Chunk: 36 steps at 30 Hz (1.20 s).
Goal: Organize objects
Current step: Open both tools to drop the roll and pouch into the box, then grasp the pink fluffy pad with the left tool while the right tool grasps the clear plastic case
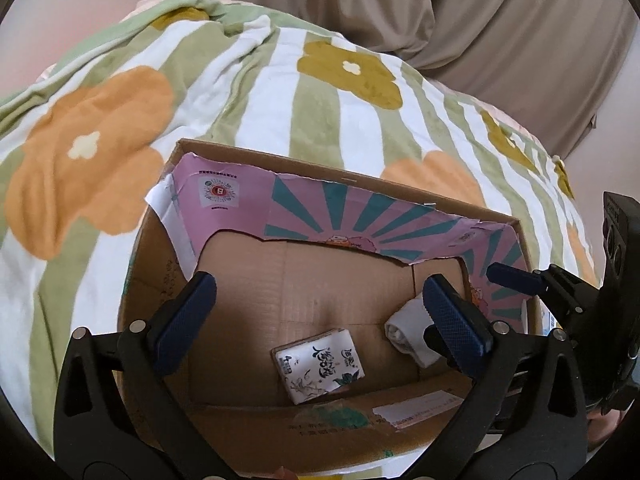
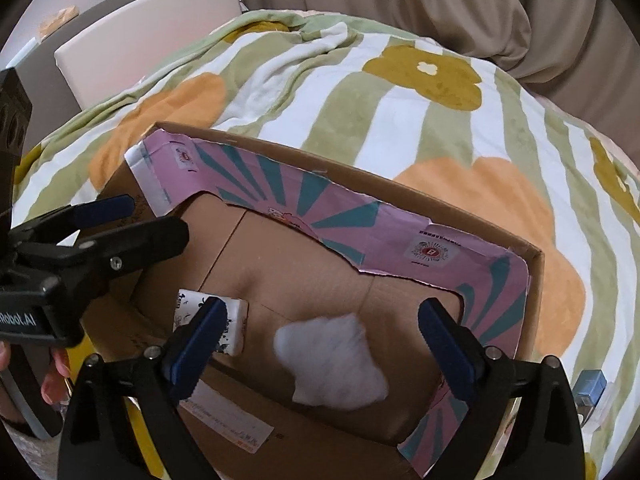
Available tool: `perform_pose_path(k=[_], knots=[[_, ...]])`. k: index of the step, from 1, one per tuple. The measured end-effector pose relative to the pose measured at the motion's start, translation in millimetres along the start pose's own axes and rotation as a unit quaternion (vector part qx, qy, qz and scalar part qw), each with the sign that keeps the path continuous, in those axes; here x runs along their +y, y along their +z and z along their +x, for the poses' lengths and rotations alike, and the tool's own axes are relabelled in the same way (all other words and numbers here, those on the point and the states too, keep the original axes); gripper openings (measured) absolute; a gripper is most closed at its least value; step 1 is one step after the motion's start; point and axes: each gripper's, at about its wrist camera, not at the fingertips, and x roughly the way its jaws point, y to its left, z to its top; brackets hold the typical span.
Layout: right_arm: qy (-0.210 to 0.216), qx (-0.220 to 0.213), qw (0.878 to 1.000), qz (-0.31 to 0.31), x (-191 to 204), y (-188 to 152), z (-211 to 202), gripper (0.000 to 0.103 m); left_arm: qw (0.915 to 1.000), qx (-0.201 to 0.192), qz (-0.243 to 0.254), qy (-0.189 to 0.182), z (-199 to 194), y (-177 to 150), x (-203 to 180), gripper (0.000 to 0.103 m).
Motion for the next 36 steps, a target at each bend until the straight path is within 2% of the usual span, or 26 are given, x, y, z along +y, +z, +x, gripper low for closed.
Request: perform_pose_path(k=[10,21,27,36], knots=[[0.002,-0.023,1.000,0.005,0,0,-19,0.096,0.9998,-0.012,-0.012,-0.003,-13,-1,-3,0.103],[-0.021,-0.059,0.998,-0.001,-19,1,-60,0.096,0.9996,-0.026,0.001,-0.004,-35,1,-30,0.103],[-0.038,-0.082,0.996,0.028,-54,-8,-94,0.096,0.9991,-0.033,0.023,-0.015,-42,-1,-69,0.103],[-0.048,-0.095,0.991,0.077,-104,-45,-140,0.096,0.9949,-0.028,0.077,-0.059,-43,-19,-165,0.103]])
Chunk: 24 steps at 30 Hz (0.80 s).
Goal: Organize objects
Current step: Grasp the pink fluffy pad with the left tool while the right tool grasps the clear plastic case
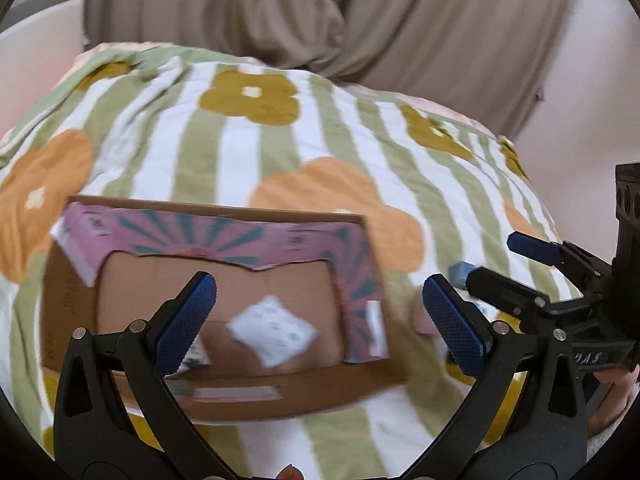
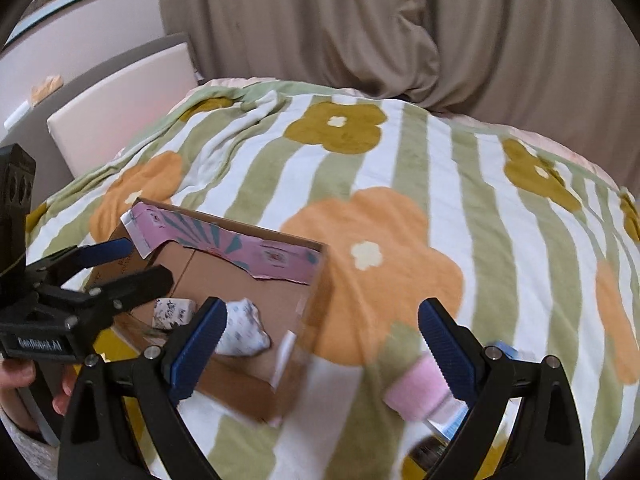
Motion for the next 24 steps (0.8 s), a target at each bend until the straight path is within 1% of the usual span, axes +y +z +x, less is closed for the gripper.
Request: perform_pose_path(k=[6,10,12,15,18,22,24], knots=[[-0.006,-0.017,0.998,0.054,-54,-17,-31,0.096,0.9992,0.001,0.040,-0.005,6,-7,-53,0.103],[-0.003,-0.019,0.994,0.107,-95,-35,-46,0.096,0.9979,0.013,0.063,-0.009,14,-15,-86,0.103],[0.003,-0.022,0.991,0.130,-109,-43,-51,0.096,0.9970,0.022,0.073,-0.010,21,-20,-100,0.103],[0.004,-0.021,0.987,0.162,-133,-57,-56,0.096,0.9953,0.033,0.091,-0.007,33,-26,-120,0.103],[0.009,-0.018,0.981,0.195,-158,-71,-57,0.096,0.9926,0.049,0.111,0.004,49,-31,-141,0.103],[0.030,-0.012,0.967,0.251,-193,-91,-55,0.096,0.9895,0.068,0.127,0.006,72,-37,-159,0.103],[0.037,-0.009,0.962,0.269,-205,-98,-52,0.096,0.9882,0.079,0.131,0.008,83,-41,-165,0.103]])
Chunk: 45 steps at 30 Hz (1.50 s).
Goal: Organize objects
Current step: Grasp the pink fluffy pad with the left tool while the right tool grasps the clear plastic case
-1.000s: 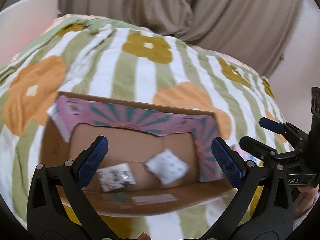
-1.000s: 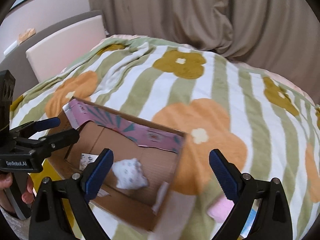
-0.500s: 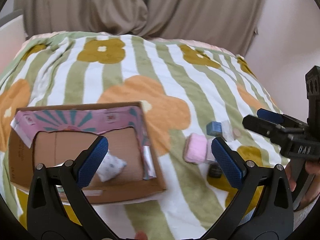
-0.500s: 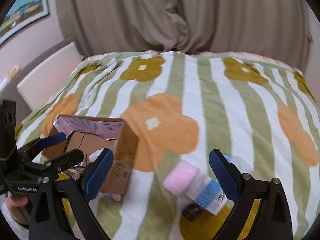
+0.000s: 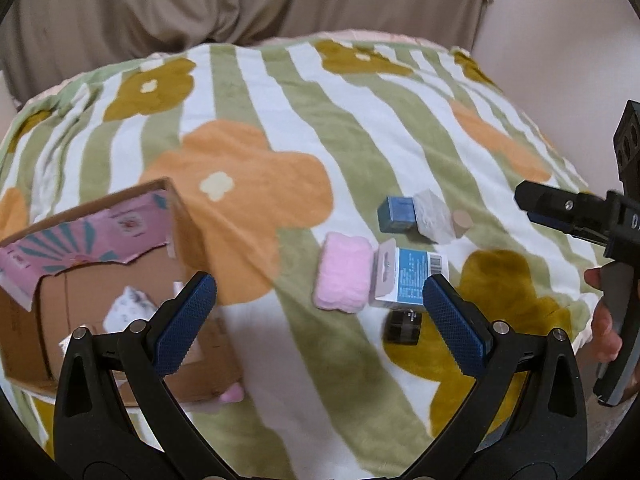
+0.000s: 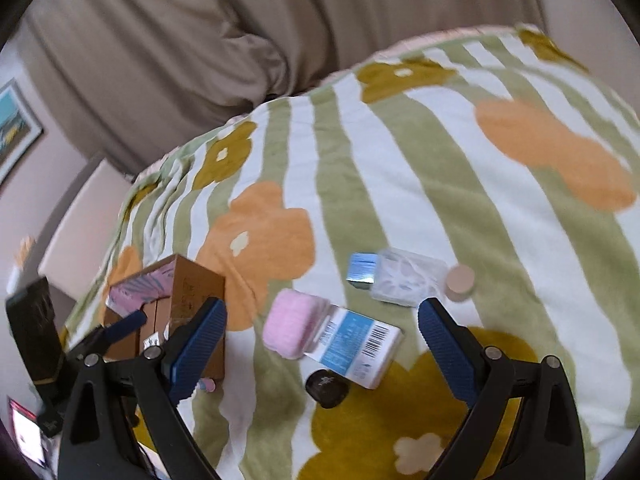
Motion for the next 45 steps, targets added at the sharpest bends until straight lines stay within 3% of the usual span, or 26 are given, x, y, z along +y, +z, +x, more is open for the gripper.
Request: perform_pose_path(k=[11,24,34,45], knots=[[0.050,0.060,0.989,0.127,-72,-7,46,0.096,0.9973,0.057,0.029,0.035,62,-3,-14,0.103],[0.044,0.097,0.983,0.148,-97,3,101,0.096,0.9842,0.097,0.099,0.110,111,-1,-23,0.103],[0.044,0.106,0.982,0.147,-102,5,119,0.096,0.9798,0.106,0.128,0.111,134,10,-33,0.103],[0.042,0.109,0.982,0.148,-101,5,127,0.096,0.9829,0.122,0.108,0.085,156,12,-31,0.103]])
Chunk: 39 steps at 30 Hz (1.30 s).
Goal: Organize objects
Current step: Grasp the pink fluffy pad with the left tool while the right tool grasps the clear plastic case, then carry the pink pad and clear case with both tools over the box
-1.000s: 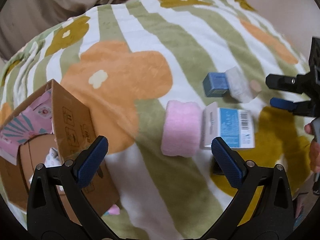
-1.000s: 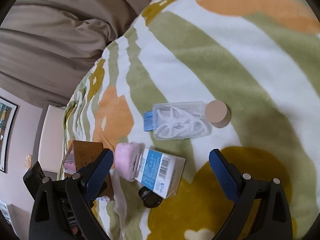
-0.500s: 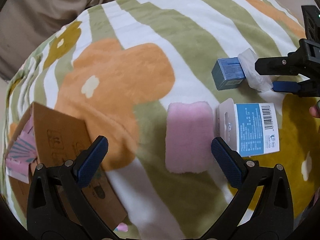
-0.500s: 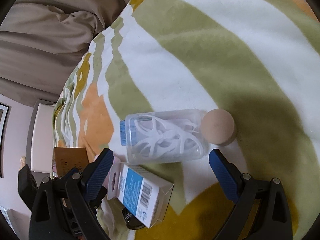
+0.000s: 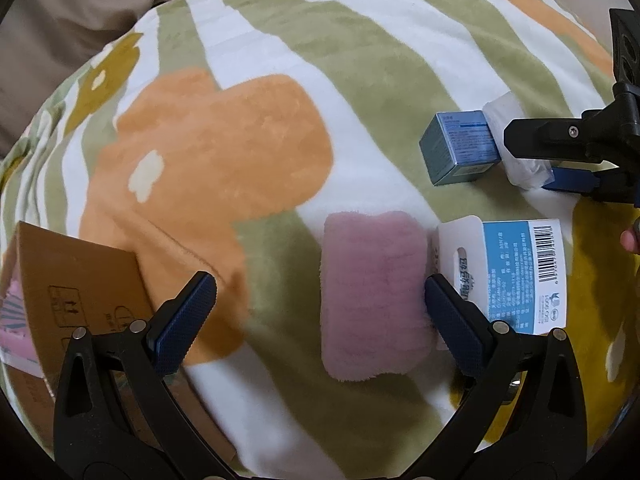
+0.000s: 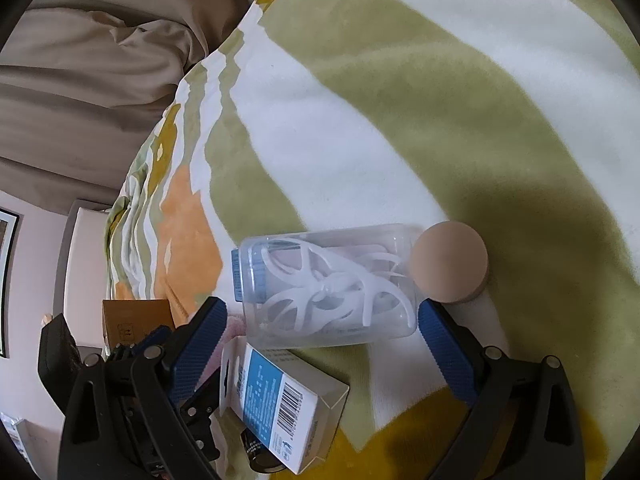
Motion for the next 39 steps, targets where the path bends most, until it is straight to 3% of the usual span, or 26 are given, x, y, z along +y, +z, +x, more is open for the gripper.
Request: perform_pose_path(k=[4,6,9,12,15,25,39], knots=[[-0.005,-0.001,1.000,0.002,1,1,4,0.096,0.9998,0.005,-0.004,-0.017,7,-2,1,0.096],[-0.006,-0.003,1.000,0.004,0,0,3,0.093,0.9993,0.003,-0.008,-0.037,6,-4,2,0.084],[-0.009,-0.006,1.000,0.009,-2,1,2,0.079,0.9988,0.002,-0.006,-0.049,6,-5,2,0.067],[-0.003,-0.009,1.000,0.016,-4,1,0,0.079,0.9978,0.002,-0.003,-0.066,5,-6,0,0.053],[-0.002,-0.012,1.000,0.017,-4,-1,-2,0.078,0.9971,0.003,-0.004,-0.076,3,-6,-1,0.046],[0.006,-0.023,1.000,0.015,5,-1,-11,0.078,0.9962,-0.007,-0.018,-0.085,-12,-9,-1,0.042],[0.011,-0.053,0.998,-0.024,45,-11,-47,0.078,0.9924,-0.064,-0.039,-0.097,-73,-4,18,0.042]])
